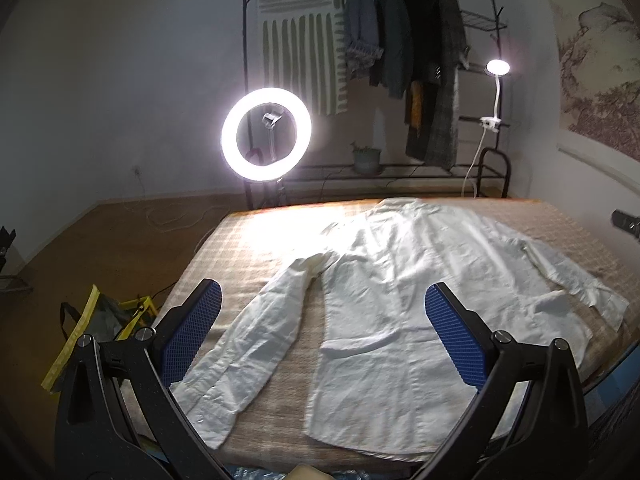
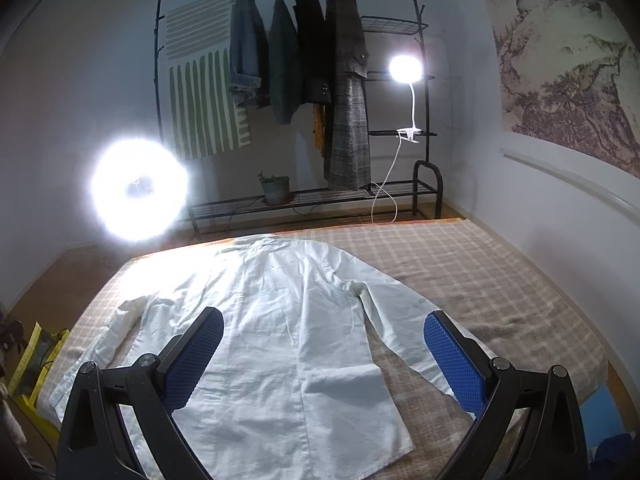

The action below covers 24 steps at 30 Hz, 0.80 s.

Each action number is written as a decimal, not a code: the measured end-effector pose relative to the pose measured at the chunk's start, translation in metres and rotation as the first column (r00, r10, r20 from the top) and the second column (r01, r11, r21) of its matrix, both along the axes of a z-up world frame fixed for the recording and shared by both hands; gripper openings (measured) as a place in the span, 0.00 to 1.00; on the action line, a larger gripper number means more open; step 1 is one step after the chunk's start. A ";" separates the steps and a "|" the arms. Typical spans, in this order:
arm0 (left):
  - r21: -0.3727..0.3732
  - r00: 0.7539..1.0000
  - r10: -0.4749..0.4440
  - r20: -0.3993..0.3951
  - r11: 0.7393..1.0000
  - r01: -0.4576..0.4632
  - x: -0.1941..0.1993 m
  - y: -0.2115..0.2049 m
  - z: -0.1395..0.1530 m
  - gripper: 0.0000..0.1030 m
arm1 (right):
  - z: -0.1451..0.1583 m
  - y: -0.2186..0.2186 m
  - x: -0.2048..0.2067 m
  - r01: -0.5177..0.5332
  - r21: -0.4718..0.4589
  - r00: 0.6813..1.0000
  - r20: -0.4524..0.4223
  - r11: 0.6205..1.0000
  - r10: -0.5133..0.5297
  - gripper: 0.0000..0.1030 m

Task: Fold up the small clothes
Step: 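Lower the left gripper to the shirt's side edge and close on it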

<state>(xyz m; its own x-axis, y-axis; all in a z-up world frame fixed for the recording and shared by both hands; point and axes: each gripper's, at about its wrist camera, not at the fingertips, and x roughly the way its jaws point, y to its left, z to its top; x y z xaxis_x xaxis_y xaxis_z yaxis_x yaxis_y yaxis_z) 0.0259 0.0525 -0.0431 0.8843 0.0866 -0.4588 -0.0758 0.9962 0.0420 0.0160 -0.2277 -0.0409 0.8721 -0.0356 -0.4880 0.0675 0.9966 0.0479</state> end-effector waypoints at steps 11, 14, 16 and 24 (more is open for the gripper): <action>-0.004 0.987 0.059 -0.151 0.998 -0.061 0.046 0.072 -0.033 1.00 | 0.002 0.031 0.016 -0.038 -0.046 0.999 -0.012 0.998 0.038 0.98; -0.049 0.973 0.092 -0.210 0.993 -0.104 0.061 0.100 -0.049 0.98 | 0.003 0.040 0.021 -0.055 -0.069 0.998 -0.018 0.996 0.054 0.98; -0.090 0.964 0.086 -0.252 0.990 -0.112 0.069 0.114 -0.060 0.98 | 0.005 0.046 0.025 -0.072 -0.087 0.997 -0.020 0.994 0.071 0.98; -0.199 0.910 0.089 -0.405 0.963 -0.183 0.101 0.167 -0.109 0.90 | 0.017 0.075 0.058 -0.210 -0.044 0.978 -0.013 0.977 0.210 0.98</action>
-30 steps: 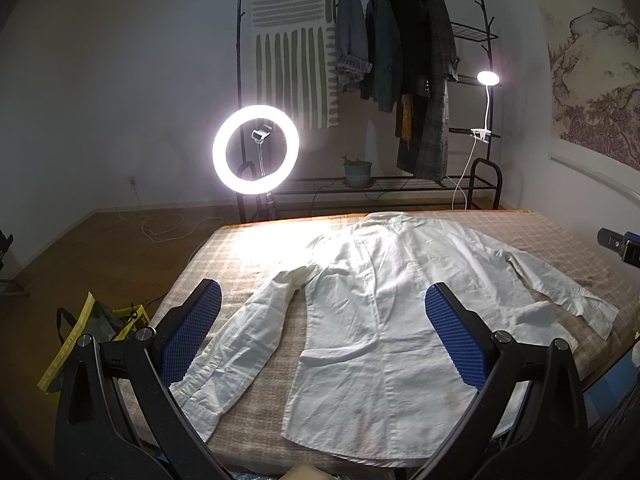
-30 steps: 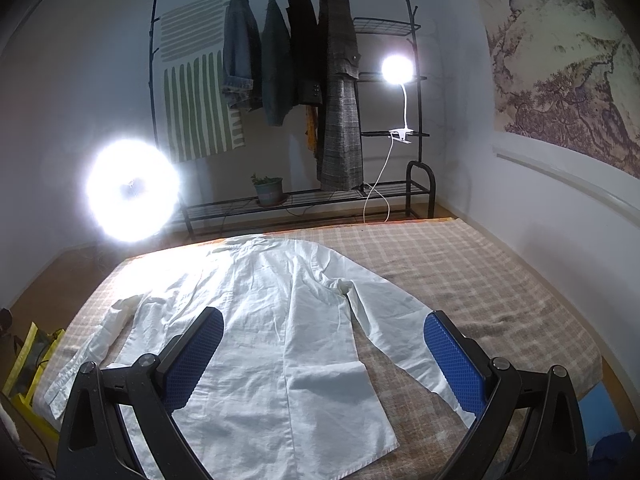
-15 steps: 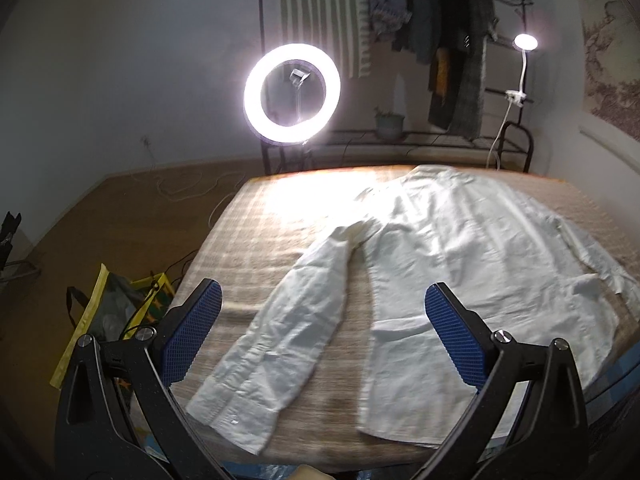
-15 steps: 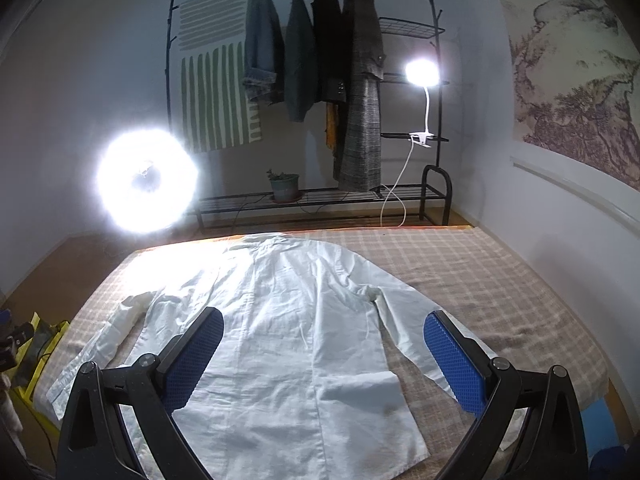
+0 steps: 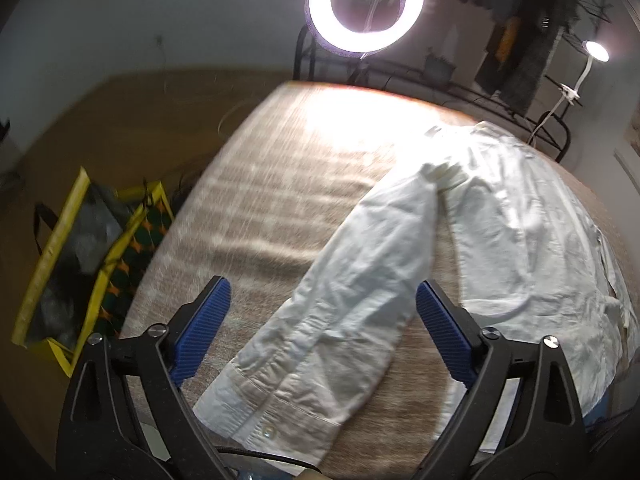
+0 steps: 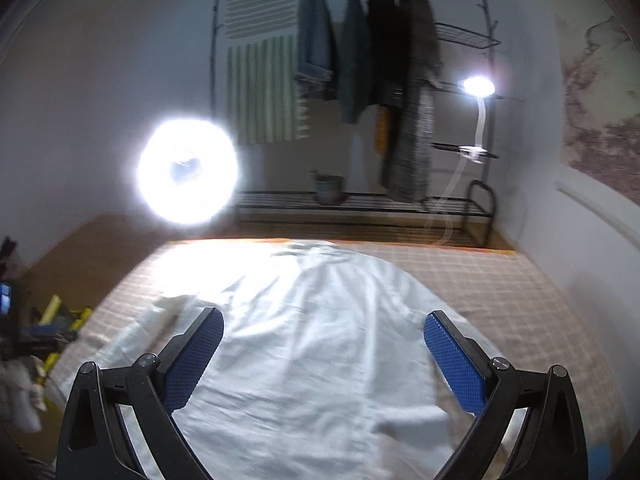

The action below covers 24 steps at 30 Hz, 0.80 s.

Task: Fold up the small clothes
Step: 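Lower the left gripper to the shirt's side edge and close on it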

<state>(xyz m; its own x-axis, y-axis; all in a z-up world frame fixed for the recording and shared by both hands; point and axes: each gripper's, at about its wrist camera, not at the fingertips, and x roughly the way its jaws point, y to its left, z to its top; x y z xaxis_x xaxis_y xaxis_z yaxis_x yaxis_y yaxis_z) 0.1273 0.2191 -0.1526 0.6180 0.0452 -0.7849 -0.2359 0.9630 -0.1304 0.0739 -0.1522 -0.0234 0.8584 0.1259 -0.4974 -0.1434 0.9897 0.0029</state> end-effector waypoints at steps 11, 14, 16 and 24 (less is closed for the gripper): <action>-0.022 0.984 0.019 -0.177 0.999 -0.023 0.040 0.040 -0.072 0.88 | -0.050 0.015 0.041 -0.122 0.080 0.981 -0.141 0.989 0.132 0.81; -0.026 0.981 0.014 -0.194 0.999 -0.019 0.045 0.045 -0.083 0.88 | -0.055 0.006 0.042 -0.103 0.095 0.981 -0.153 0.990 0.116 0.81; -0.047 0.979 0.001 -0.203 0.999 -0.010 0.046 0.046 -0.088 0.80 | -0.057 0.003 0.042 -0.097 0.088 0.981 -0.158 0.991 0.111 0.81; -0.090 0.985 -0.076 -0.155 0.994 0.063 0.045 0.032 -0.081 0.04 | -0.065 0.007 0.039 -0.110 0.042 0.977 -0.177 0.993 0.116 0.81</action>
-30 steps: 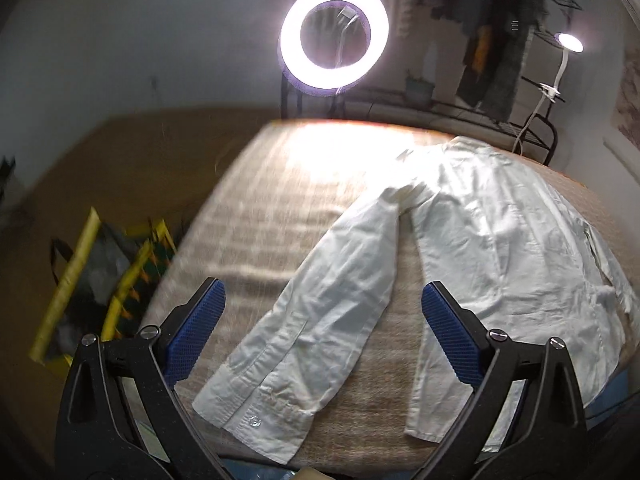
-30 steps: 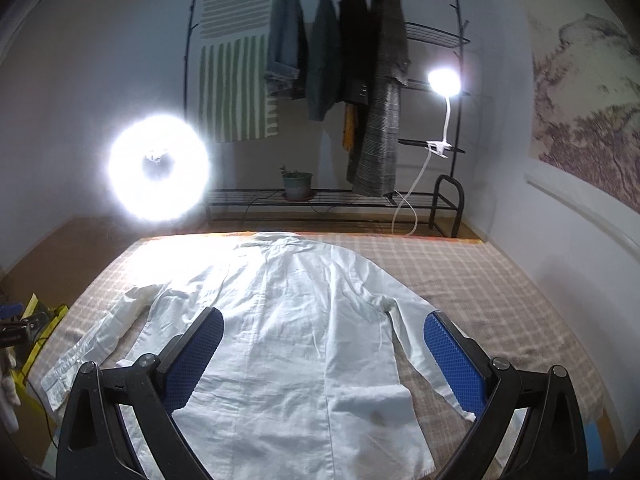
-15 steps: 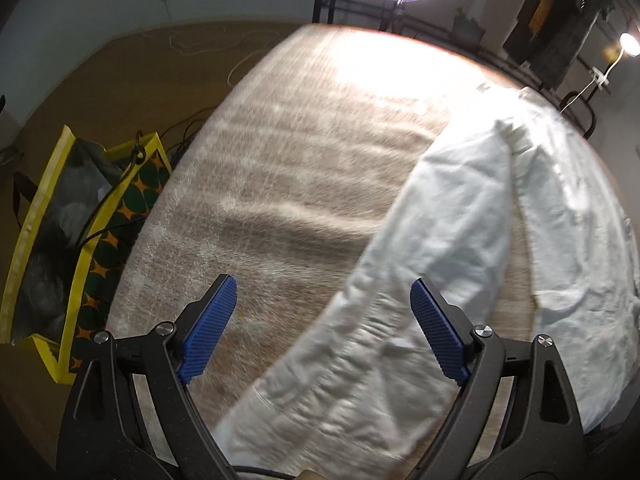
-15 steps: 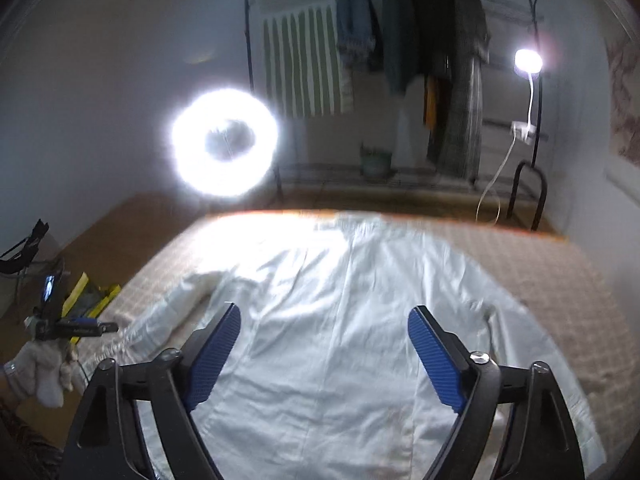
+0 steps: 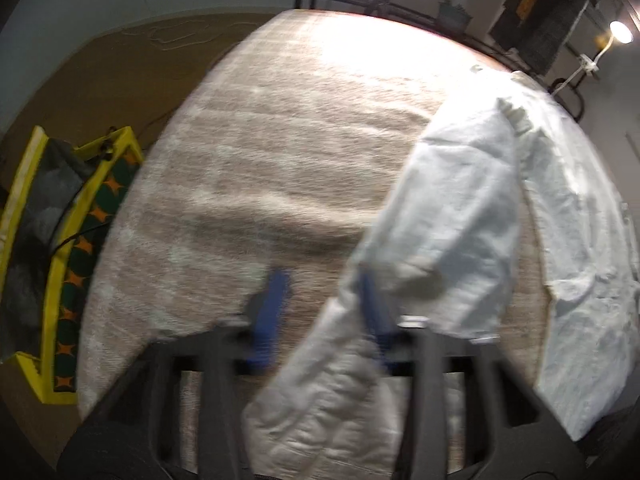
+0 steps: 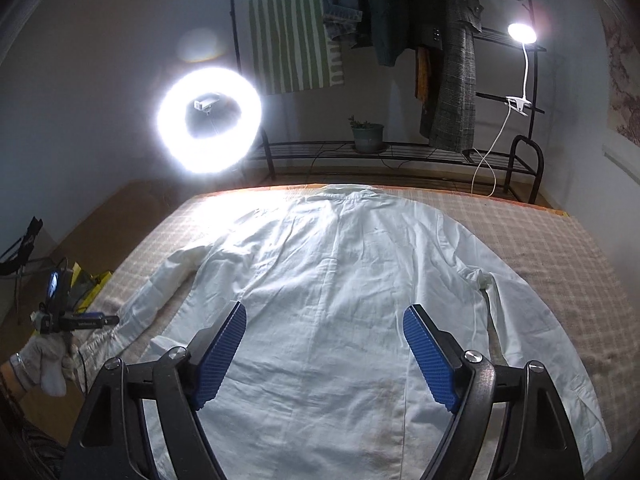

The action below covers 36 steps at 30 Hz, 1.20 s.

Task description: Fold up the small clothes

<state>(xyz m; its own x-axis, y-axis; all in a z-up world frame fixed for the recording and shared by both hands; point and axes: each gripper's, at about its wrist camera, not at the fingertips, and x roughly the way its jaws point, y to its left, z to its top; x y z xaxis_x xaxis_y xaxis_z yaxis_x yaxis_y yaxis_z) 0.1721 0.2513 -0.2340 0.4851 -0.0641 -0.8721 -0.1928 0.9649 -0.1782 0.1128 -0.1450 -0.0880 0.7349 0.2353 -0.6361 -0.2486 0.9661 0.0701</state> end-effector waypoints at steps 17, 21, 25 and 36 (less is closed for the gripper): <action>-0.133 0.977 -0.053 0.209 0.988 0.082 -0.020 -0.057 0.077 0.00 | 0.013 0.017 -0.018 -0.008 -0.107 0.999 0.053 0.994 0.014 0.81; -0.144 0.968 -0.073 0.241 0.983 0.110 -0.024 -0.078 0.089 0.00 | 0.015 0.016 -0.020 -0.007 -0.112 0.998 0.062 0.994 0.014 0.81; -0.140 0.958 -0.123 0.258 0.977 0.162 -0.025 -0.103 0.096 0.00 | 0.017 0.016 -0.022 -0.009 -0.114 0.998 0.069 0.993 0.016 0.81; 0.001 0.867 -0.424 0.261 0.898 0.439 -0.028 -0.228 0.107 0.00 | 0.010 0.009 -0.019 -0.006 -0.106 0.999 0.045 0.994 0.011 0.81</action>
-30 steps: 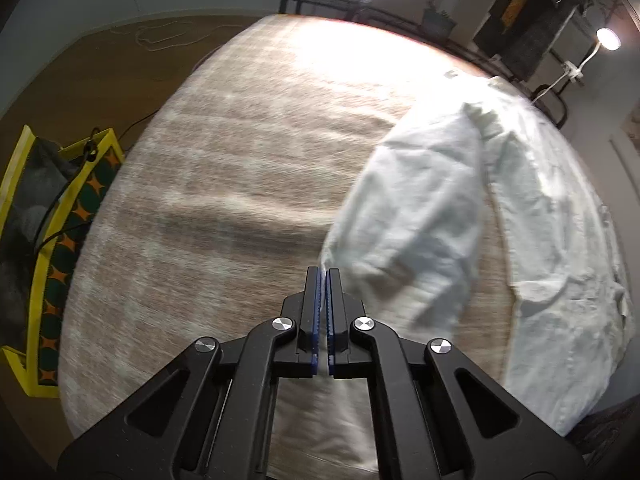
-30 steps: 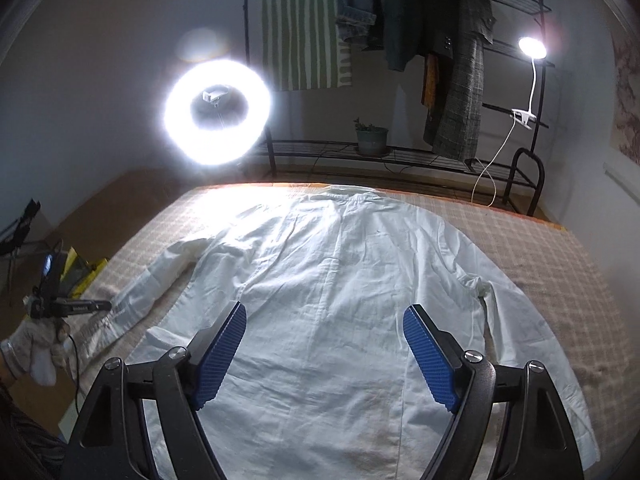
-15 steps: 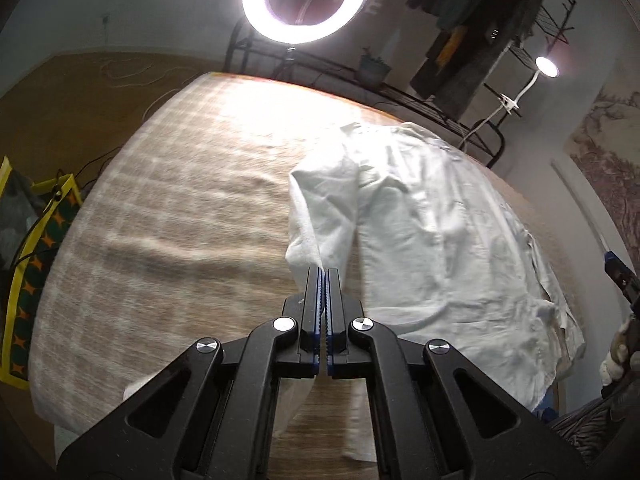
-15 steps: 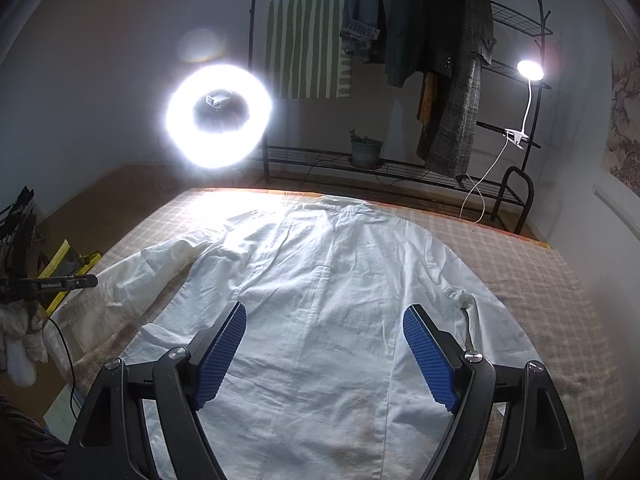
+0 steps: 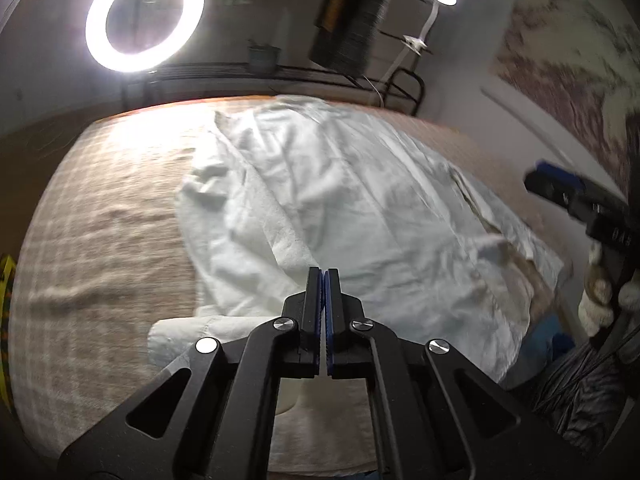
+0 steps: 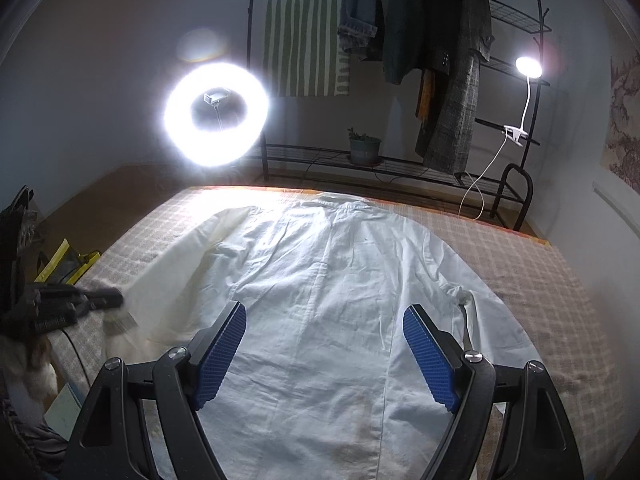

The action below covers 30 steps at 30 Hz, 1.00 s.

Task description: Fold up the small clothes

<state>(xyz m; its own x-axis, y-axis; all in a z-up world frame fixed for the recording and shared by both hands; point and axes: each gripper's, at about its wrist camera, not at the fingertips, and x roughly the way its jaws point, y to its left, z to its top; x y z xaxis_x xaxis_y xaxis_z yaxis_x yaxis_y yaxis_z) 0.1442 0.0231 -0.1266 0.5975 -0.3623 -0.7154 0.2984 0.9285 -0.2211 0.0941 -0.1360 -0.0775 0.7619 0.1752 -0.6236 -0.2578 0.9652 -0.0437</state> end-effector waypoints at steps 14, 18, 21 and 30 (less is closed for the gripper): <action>0.141 0.983 -0.153 -0.102 0.976 0.166 -0.023 -0.055 -0.037 0.13 | -0.028 -0.012 0.015 -0.014 0.100 0.988 -0.152 0.995 0.029 0.81; 0.038 0.996 -0.071 -0.058 0.997 0.073 -0.044 -0.010 -0.015 0.44 | -0.043 -0.004 0.015 -0.065 0.130 0.972 -0.217 0.989 0.093 0.80; -0.020 0.997 0.052 -0.053 0.998 -0.053 -0.054 0.033 -0.011 0.44 | -0.055 0.003 0.014 -0.108 0.162 0.953 -0.266 0.981 0.148 0.80; -0.061 0.945 0.246 -0.215 0.962 -0.265 -0.019 0.094 -0.050 0.44 | -0.115 0.046 0.013 -0.123 0.395 0.806 -0.496 0.910 0.324 0.72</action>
